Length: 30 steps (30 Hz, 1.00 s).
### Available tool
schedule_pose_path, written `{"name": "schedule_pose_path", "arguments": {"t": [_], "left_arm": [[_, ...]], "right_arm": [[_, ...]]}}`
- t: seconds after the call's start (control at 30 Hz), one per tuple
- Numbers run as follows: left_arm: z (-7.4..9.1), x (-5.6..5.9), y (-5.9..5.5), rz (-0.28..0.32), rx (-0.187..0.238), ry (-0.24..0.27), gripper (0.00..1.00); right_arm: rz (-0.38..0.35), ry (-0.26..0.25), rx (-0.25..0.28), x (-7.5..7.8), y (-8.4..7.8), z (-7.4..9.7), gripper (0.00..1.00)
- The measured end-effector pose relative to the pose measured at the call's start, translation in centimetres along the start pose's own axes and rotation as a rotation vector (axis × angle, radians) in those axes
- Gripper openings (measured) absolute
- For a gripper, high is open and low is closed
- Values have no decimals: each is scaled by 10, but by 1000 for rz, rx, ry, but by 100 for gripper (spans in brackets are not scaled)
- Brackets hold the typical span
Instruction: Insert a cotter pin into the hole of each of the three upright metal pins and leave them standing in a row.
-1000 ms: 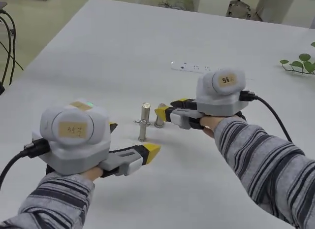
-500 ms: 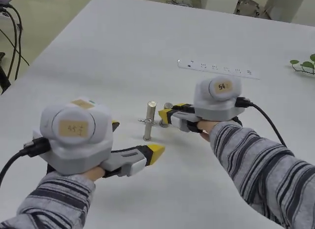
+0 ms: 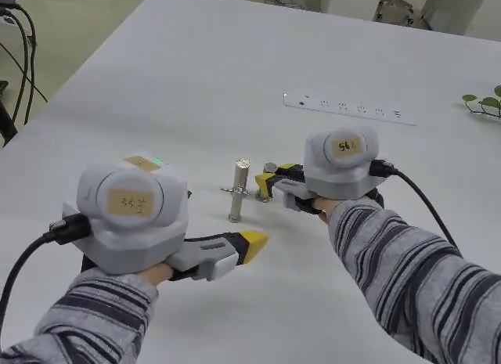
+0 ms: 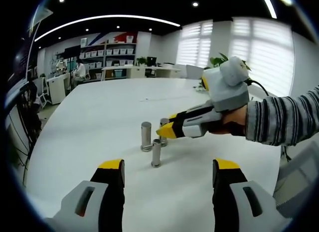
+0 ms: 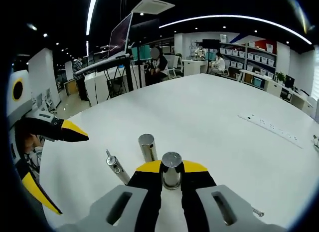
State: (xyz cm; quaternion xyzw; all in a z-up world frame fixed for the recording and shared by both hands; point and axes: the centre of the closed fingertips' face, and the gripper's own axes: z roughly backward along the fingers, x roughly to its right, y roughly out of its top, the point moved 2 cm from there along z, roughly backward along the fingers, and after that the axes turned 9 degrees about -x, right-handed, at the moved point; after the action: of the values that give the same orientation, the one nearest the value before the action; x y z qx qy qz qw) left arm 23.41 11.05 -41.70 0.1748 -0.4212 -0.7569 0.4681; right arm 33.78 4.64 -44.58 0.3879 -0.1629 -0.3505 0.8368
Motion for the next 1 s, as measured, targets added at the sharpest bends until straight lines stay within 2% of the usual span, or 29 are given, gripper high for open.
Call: {"name": "schedule_pose_path", "arguments": {"t": [0.2, 0.47, 0.73, 1.0], "left_arm": [[-1, 2, 1, -4, -1, -5, 72], [-2, 4, 4, -17, 10, -6, 74], [-2, 6, 5, -25, 14, -9, 75], [-2, 7, 5, -25, 10, -10, 76]], "right_arm": [[-4, -31, 14, 4, -3, 18, 8], [-27, -62, 1, 3, -21, 44, 8], [-48, -81, -11, -6, -39, 63, 8], [-67, -95, -23, -21, -53, 73, 8]]}}
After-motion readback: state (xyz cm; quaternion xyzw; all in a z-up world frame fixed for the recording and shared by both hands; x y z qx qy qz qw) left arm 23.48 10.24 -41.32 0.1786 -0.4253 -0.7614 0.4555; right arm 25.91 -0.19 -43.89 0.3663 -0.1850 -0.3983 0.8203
